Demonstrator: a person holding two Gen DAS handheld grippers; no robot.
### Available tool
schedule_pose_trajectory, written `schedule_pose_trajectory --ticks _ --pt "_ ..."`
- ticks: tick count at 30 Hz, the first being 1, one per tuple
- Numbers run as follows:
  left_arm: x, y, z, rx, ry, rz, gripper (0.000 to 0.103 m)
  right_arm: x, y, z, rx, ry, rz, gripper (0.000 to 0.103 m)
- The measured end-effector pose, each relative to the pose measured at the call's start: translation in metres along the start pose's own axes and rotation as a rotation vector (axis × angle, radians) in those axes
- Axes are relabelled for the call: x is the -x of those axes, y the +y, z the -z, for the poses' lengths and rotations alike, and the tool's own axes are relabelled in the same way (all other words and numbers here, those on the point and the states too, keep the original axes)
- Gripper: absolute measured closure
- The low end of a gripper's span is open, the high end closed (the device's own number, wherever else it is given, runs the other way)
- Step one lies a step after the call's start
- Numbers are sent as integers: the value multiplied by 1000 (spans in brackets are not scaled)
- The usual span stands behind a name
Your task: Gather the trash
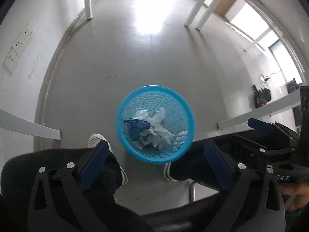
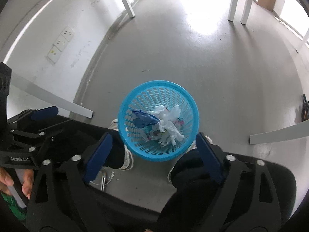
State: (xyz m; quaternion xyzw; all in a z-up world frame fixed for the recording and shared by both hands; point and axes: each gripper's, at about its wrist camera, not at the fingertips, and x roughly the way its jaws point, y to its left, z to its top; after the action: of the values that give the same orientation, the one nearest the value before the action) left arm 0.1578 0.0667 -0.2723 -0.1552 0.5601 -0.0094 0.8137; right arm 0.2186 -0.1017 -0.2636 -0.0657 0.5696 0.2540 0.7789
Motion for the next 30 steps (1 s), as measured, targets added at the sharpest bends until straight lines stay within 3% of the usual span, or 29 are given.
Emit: schedule_pose_trajectory --ticks 3,30 --pt "4 -1 10 -19 -1 14 6 9 4 8 18 -14 6 9" --pt "1 4 13 -29 -9 -7 6 2 2 17 -19 13 -47 9"
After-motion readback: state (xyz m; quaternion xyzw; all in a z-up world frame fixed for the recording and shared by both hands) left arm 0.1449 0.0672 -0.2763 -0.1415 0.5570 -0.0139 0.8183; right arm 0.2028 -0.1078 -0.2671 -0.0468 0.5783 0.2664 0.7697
